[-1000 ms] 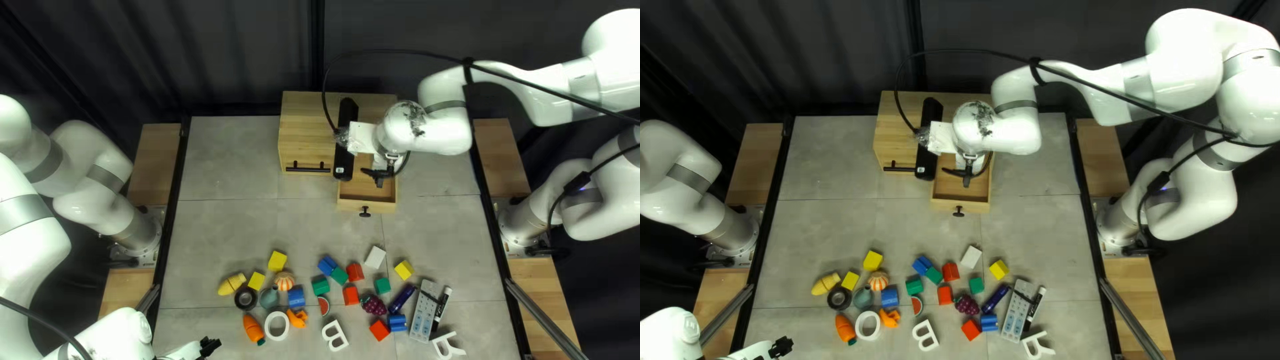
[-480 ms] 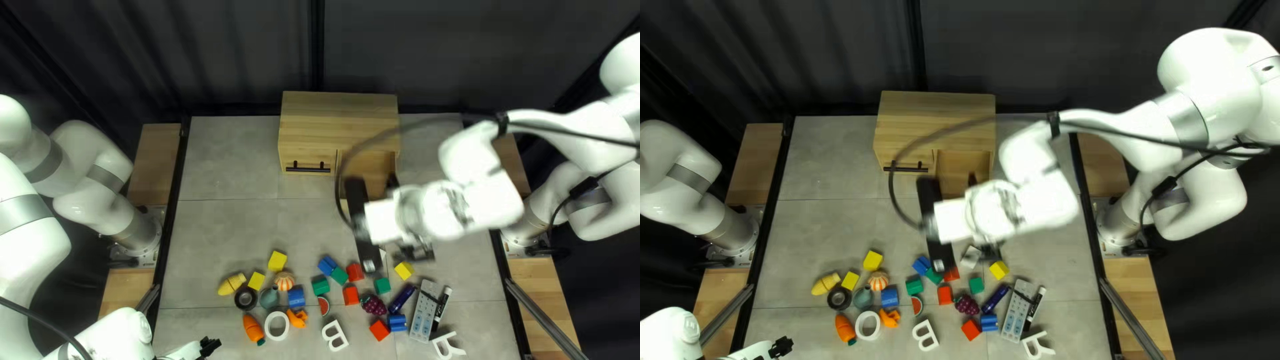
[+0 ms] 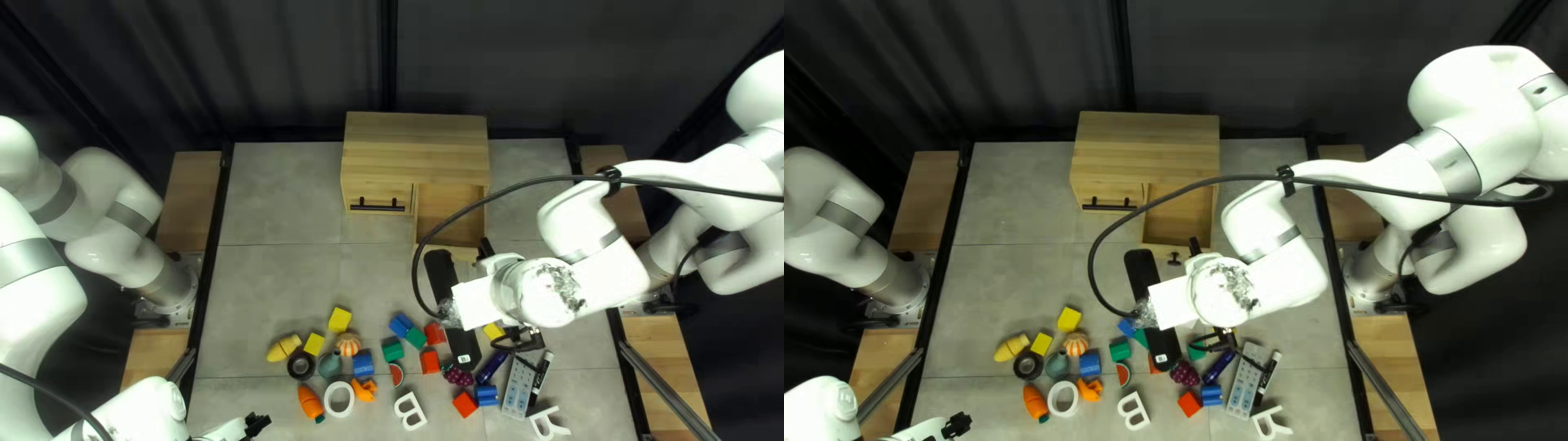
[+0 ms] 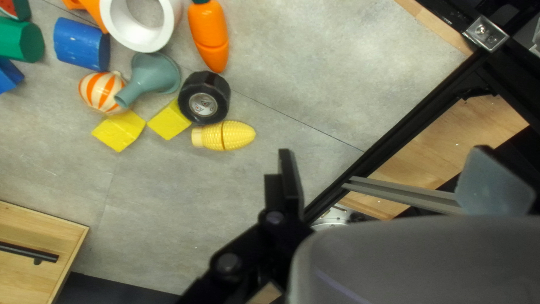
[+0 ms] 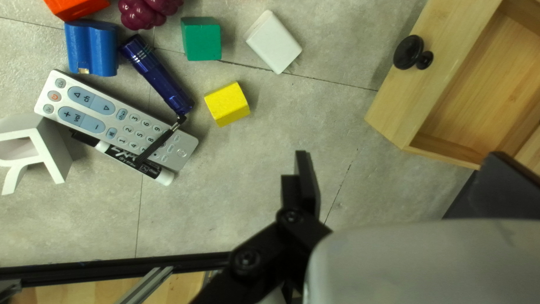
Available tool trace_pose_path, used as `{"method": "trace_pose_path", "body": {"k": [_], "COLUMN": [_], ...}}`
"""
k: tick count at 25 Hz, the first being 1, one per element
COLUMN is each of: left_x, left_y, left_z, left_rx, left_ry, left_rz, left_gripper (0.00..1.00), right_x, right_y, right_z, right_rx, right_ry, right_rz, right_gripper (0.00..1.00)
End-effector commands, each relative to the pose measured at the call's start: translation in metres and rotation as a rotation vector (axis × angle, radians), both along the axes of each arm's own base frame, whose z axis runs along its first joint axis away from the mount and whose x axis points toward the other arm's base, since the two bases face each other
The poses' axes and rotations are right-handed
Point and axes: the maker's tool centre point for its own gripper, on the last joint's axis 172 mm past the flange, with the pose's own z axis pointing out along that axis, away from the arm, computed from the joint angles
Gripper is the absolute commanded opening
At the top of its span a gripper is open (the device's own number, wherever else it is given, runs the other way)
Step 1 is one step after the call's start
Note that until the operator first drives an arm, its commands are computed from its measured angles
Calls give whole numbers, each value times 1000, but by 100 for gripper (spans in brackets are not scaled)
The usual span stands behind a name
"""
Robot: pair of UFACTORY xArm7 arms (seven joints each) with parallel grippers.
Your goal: Open drawers and place objects into drawer and close
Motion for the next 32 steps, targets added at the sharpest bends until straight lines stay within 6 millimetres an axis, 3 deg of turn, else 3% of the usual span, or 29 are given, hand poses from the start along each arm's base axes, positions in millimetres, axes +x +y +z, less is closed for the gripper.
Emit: {"method": "trace_pose_path", "body": {"k": [1, 8, 17, 20, 24, 32], "left_x": [0, 0, 0, 0, 0, 0], "left_y": [0, 0, 0, 0, 0, 0], "left_z": [0, 0, 0, 0, 0, 0], "left_rx": [0, 0, 0, 0, 0, 0], "left_ry": [0, 0, 0, 0, 0, 0], "left_rz": [0, 0, 0, 0, 0, 0], "left_gripper": [100, 100, 100, 100, 100, 100], "right_x": [-31, -56, -62, -69, -79, -76], "right_y": [41, 84, 80, 77, 90, 115], "right_z": [-12, -20, -25, -38, -39, -39], "right_rx": [11, 58, 82, 47, 31, 114], "right_ry": [-2, 9, 13, 9, -5, 23], "right_rz": [155, 237, 191, 246, 334, 391], "right_gripper": [100, 100, 100, 100, 100, 100]}}
